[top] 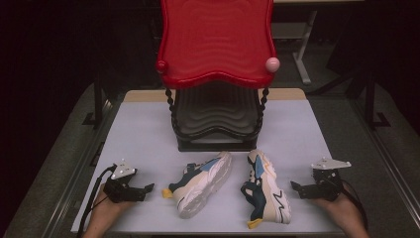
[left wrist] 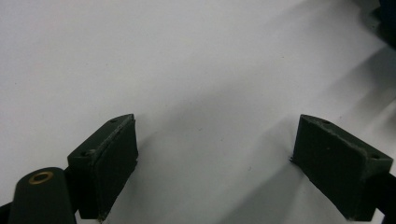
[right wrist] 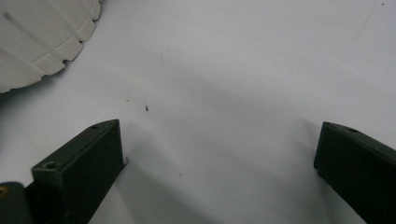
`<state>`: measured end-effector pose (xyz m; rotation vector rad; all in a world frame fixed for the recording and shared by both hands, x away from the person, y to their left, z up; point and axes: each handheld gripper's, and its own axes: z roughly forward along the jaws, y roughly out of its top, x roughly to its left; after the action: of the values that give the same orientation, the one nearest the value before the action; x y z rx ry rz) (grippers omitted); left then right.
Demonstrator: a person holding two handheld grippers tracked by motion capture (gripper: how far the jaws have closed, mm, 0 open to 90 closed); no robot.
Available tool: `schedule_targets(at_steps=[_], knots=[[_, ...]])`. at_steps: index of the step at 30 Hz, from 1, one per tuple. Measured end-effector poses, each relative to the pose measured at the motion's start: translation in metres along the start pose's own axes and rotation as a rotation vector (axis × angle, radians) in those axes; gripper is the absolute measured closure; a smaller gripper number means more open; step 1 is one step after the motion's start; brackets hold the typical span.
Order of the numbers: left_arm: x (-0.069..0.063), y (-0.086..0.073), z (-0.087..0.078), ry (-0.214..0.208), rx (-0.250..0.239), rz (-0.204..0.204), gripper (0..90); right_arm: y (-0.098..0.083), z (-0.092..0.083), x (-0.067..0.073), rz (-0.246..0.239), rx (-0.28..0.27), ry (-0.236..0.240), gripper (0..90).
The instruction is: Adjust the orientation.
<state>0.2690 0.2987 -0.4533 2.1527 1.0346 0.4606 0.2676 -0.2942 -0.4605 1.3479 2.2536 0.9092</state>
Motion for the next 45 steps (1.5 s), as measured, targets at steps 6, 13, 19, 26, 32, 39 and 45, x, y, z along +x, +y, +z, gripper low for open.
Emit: schedule_targets(at_steps=[6,13,19,26,32,39,45], knots=[[0.001,0.0,0.0,-0.003,0.002,0.002,13.1,0.0,0.0,0.0,0.001,0.0,0.0,0.7],[0.005,0.005,-0.007,-0.058,-0.017,-0.011,21.0,0.0,0.0,0.0,0.001,0.0,0.0,0.7],[0.002,0.018,-0.011,-0.098,-0.049,0.003,37.6,0.0,0.0,0.0,0.0,0.0,0.0,0.7],[-0.006,0.043,-0.002,-0.19,-0.071,0.035,52.2,0.0,0.0,0.0,0.001,-0.001,0.001,0.7],[-0.017,0.061,0.008,-0.232,-0.083,0.081,59.4,0.0,0.0,0.0,0.001,-0.001,0.001,0.7],[-0.03,0.077,0.029,-0.282,-0.076,0.128,61.3,0.0,0.0,0.0,0.001,0.0,0.001,0.7],[-0.041,0.084,0.044,-0.326,-0.057,0.176,61.2,0.0,0.0,0.0,0.0,-0.001,0.001,0.7]])
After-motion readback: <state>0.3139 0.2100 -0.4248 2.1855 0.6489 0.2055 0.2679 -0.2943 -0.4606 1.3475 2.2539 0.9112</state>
